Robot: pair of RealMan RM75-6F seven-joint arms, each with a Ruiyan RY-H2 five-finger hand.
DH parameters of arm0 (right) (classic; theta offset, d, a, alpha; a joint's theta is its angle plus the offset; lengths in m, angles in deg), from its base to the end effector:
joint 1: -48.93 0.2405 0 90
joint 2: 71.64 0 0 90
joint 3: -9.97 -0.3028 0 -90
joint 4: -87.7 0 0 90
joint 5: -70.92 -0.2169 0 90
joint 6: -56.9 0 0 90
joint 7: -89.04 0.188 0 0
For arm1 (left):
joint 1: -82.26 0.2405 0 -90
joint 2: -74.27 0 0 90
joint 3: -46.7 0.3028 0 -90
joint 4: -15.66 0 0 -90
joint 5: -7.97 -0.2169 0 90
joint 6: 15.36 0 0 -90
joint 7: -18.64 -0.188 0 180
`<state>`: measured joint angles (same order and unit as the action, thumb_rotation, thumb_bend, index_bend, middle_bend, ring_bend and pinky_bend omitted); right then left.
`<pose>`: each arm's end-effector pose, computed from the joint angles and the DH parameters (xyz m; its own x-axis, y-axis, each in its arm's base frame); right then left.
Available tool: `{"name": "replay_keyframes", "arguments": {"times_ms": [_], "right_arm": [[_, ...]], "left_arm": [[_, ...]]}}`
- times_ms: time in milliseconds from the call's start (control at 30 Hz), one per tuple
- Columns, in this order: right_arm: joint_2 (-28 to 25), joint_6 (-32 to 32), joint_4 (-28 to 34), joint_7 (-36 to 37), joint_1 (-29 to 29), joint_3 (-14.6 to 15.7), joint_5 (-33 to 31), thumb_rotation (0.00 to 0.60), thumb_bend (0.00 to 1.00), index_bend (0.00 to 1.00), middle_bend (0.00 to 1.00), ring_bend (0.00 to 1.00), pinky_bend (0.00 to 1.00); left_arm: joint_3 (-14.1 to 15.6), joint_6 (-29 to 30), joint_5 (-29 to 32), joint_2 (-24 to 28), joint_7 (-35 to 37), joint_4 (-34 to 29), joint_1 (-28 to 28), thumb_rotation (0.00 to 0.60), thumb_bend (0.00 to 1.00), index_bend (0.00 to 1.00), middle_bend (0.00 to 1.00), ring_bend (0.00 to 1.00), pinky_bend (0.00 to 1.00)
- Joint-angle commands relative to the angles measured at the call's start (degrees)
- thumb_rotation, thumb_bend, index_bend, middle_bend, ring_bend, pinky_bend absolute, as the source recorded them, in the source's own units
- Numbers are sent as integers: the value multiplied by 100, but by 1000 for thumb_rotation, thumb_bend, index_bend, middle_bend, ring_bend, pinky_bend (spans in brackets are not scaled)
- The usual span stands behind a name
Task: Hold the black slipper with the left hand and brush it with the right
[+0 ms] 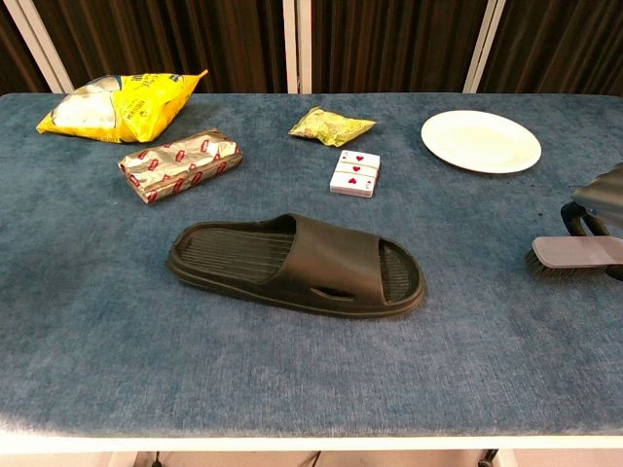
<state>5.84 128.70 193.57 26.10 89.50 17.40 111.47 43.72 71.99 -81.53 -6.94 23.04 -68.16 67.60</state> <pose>-0.2678 -0.3294 0.0109 0.8626 -0.3580 0.3574 -0.4690 -0.3013 0.8302 -0.2955 0.2832 0.0792 0.1753 -0.0526 0.9831 0.9545 -0.2354 -0.1828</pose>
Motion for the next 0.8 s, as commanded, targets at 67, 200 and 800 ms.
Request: {"name": "replay_keyframes", "arguments": {"times_ms": [67,200,800], "right_arm": [[-15,-25,45,-36,4,-11,-64,600,501,802,631,608,645],[-93,-76,174,-115,35,-17,-222,600,399,594,522,472,506],[-377,-65,494,40,36,-34,-186,600,205,99,175,73,180]], "left_arm": [[10,-24,-21,-1,33,24,6,600,209,185,227,217,333],[5,-24,-36,-1,57,40,23,600,209,185,227,217,333],[-2,-168,-52,45,24,-36,18,600,209,185,227,211,333]]}}
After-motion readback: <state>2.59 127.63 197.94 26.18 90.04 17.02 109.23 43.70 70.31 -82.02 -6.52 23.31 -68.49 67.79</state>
